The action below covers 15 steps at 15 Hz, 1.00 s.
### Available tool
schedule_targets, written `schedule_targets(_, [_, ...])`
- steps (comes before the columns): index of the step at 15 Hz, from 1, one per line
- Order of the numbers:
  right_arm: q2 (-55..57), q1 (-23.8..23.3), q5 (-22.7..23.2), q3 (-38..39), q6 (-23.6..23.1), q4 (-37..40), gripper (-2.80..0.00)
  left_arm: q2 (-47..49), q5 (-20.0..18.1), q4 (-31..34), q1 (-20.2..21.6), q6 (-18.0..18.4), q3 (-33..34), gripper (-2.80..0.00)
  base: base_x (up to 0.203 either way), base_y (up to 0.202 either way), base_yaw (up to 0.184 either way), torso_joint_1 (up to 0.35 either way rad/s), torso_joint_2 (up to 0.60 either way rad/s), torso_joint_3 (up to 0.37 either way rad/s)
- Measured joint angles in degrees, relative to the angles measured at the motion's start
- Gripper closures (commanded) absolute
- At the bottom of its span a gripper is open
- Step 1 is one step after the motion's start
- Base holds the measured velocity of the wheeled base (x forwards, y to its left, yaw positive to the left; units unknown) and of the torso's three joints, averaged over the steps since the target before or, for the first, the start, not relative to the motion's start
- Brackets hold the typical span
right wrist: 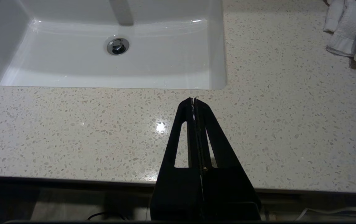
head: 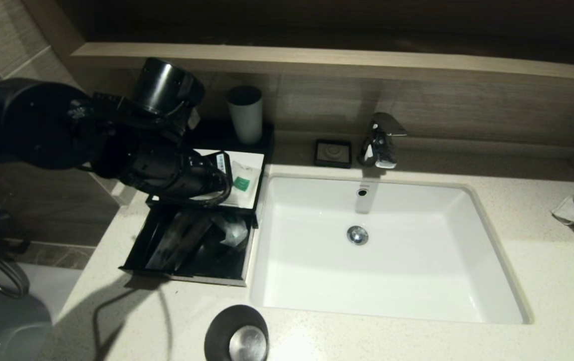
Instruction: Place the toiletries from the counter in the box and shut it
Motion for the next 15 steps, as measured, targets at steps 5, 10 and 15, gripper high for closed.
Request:
schedule_targets(5, [0.0, 0.0, 0.0, 0.0, 0.0, 0.0, 0.0, -0.4, 0.0, 0.0, 0.0, 0.0, 0.1, -2.8, 0.0, 0.0, 0.0, 0.0, 0.0, 0.0])
schedule_targets(10, [0.0, 0.0, 0.0, 0.0, 0.0, 0.0, 0.0, 0.3, 0.0, -0.9, 0.1, 0.0, 0.1, -2.8, 0.0, 0.0, 0.0, 0.0, 0.0, 0.0])
schedule_targets(15, [0.0, 0.0, 0.0, 0.0, 0.0, 0.0, 0.0, 1.6, 0.0, -1.7, 0.2, 0.0, 0.0, -2.8, 0.0, 0.0, 0.0, 0.0, 0.0, 0.0])
